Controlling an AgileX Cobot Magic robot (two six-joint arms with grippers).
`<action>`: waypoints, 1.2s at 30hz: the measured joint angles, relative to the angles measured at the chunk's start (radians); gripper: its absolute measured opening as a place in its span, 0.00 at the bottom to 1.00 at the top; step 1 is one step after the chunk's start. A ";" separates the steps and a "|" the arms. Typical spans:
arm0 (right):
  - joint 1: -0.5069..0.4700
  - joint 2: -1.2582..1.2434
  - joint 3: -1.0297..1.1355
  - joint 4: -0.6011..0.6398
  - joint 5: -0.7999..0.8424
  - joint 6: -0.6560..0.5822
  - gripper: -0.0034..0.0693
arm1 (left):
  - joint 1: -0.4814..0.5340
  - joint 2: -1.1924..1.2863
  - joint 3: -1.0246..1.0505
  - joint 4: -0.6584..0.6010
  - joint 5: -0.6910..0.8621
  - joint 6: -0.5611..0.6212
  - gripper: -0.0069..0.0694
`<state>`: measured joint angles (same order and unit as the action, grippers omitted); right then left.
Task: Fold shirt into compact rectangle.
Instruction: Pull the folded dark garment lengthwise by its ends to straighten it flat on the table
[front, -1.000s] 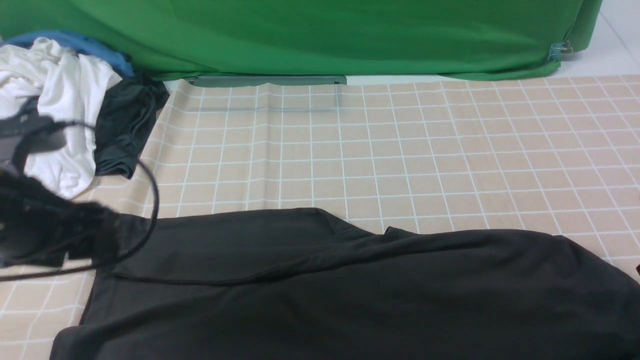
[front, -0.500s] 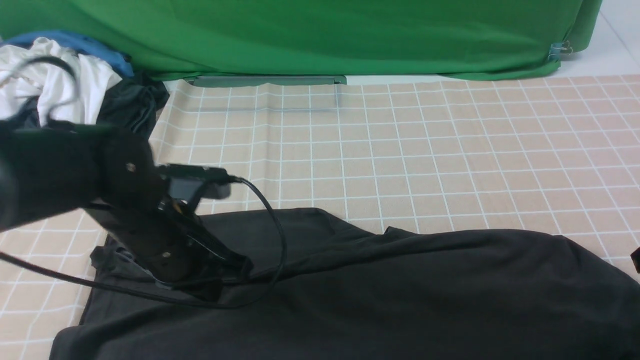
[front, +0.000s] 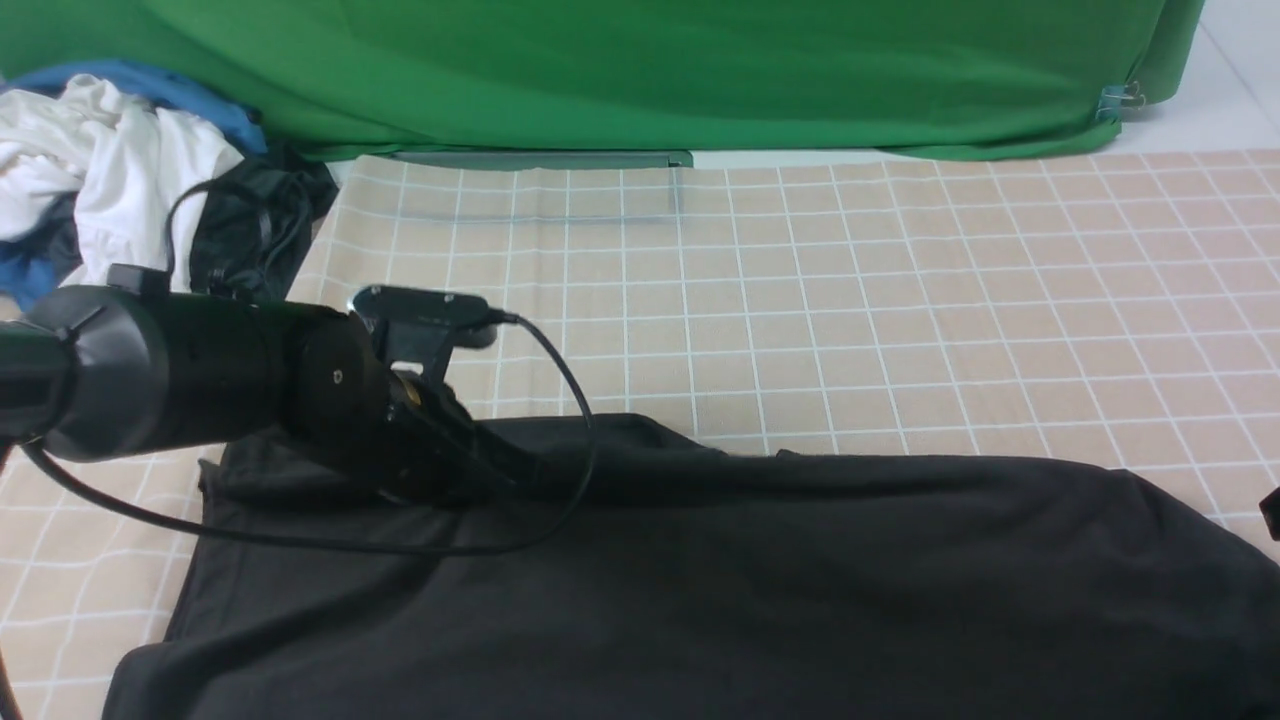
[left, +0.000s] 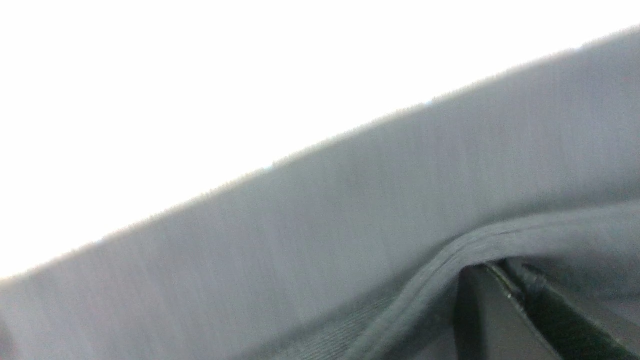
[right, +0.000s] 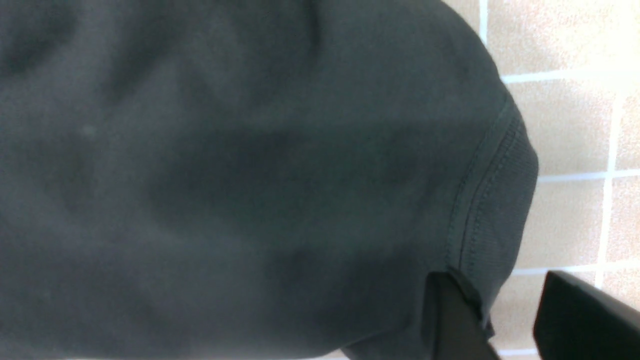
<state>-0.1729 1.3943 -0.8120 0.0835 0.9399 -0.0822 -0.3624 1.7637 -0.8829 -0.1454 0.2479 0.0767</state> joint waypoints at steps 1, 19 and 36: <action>0.000 0.000 0.000 0.000 0.001 0.000 0.44 | 0.000 0.001 -0.002 0.002 0.000 0.000 0.12; 0.000 0.000 0.000 0.017 0.066 -0.015 0.41 | -0.060 -0.119 -0.136 -0.072 0.438 0.008 0.12; 0.000 0.096 0.024 -0.032 -0.064 0.058 0.98 | -0.198 -0.086 0.071 -0.138 0.302 -0.064 0.12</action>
<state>-0.1729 1.4908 -0.7881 0.0512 0.8755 -0.0245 -0.5600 1.6777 -0.8119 -0.2831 0.5497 0.0131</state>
